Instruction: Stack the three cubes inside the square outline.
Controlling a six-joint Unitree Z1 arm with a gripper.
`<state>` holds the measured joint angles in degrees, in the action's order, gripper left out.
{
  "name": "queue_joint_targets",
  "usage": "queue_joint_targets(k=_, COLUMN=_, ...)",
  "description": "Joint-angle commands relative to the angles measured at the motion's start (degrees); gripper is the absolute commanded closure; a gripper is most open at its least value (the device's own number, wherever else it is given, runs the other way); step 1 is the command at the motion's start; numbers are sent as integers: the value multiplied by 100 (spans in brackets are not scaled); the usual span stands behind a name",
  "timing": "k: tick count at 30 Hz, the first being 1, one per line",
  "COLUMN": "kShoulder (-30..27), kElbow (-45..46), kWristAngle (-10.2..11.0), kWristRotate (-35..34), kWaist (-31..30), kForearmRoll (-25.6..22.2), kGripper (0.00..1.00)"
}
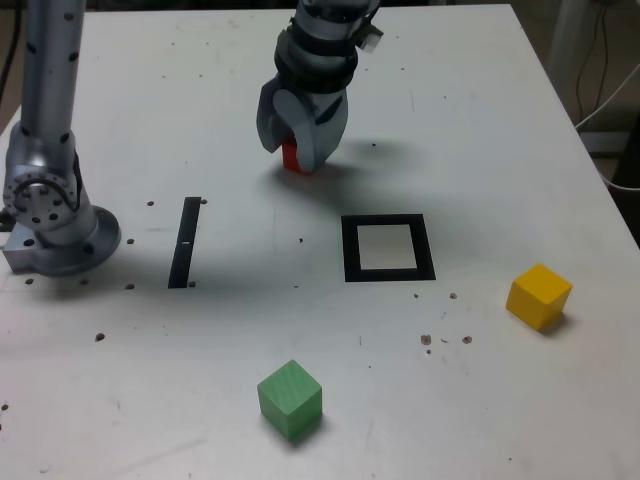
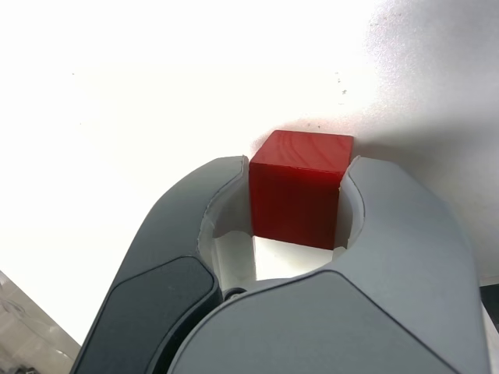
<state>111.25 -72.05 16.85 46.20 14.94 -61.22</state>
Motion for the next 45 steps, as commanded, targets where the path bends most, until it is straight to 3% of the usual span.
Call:
queue_joint_targets(k=1, kShoulder=47, kElbow=-45, kWristAngle=-12, kWristRotate=-21, kWaist=9, kForearmRoll=-32, kGripper=72)
queue_joint_targets(k=15, kShoulder=-285, kElbow=-267, kWristAngle=-64, kWristRotate=-261, kWaist=-78, kForearmRoll=-365, kGripper=72)
queue_joint_targets(k=21, kShoulder=-446, kElbow=-798, kWristAngle=-185, kWristRotate=-1138, kWaist=-580, kForearmRoll=-871, kGripper=72)
queue_joint_targets(k=30, kShoulder=-345, kElbow=-1449, kWristAngle=-94, kWristRotate=-2774, kWaist=-1561, kForearmRoll=-1492, kGripper=72)
queue_joint_targets(k=38, kShoulder=-77, kElbow=-1849, kWristAngle=-787, kWristRotate=-3730, kWaist=-1870, kForearmRoll=-1786, kGripper=77)
queue_joint_targets(k=45, kShoulder=-101, kElbow=-1808, kWristAngle=-947, kWristRotate=-4628, kWaist=-1925, kForearmRoll=-1862, kGripper=78)
